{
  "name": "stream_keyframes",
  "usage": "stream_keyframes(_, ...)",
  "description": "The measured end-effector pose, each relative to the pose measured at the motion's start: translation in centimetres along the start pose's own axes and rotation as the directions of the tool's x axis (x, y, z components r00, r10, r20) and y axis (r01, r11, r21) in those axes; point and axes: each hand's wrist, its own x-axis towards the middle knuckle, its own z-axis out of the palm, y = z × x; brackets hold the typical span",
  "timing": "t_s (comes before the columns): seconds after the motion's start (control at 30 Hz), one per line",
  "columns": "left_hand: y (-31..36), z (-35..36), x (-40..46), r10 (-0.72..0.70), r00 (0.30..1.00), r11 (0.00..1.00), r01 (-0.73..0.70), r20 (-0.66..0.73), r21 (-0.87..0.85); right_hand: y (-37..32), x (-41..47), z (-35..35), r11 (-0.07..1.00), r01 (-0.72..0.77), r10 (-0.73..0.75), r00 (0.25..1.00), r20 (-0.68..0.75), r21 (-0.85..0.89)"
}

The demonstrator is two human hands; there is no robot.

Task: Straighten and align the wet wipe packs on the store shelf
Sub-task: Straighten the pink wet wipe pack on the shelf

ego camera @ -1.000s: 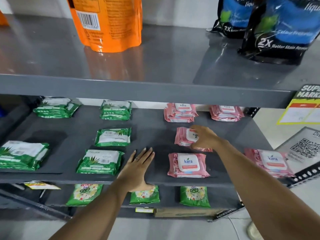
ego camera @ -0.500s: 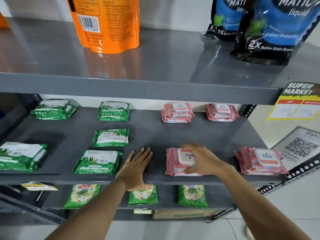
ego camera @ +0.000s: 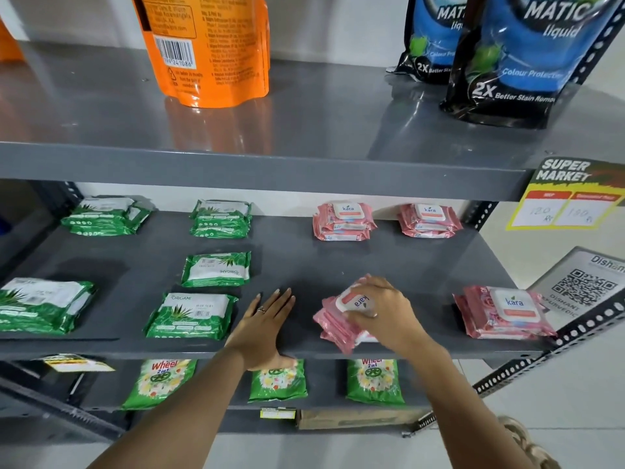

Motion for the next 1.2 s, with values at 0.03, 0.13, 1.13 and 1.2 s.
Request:
stream_keyframes(0.03, 0.0, -0.1, 0.0, 0.003, 1.0, 1.0, -0.003, -0.002, -0.009, 0.4, 0.0, -0.6, 0.997, 0.01, -0.015, 0.997, 0.076, 0.075)
stream_keyframes(0.13, 0.0, -0.1, -0.1, 0.008, 1.0, 1.0, -0.008, -0.017, -0.017, 0.6, -0.1, -1.1, 0.994, 0.016, -0.016, 1.0, -0.005, 0.11)
stream_keyframes(1.13, -0.1, 0.2, 0.1, 0.023, 0.999, 0.999, -0.022, -0.03, 0.05, -1.2, -0.1, -3.8, 0.985, -0.018, 0.044, 0.988, 0.148, -0.174)
stream_keyframes(1.2, -0.1, 0.2, 0.0, 0.023, 0.999, 0.998, -0.021, -0.034, 0.052, -1.4, -0.2, -3.9, 0.983, -0.016, 0.039, 0.991, 0.126, -0.181)
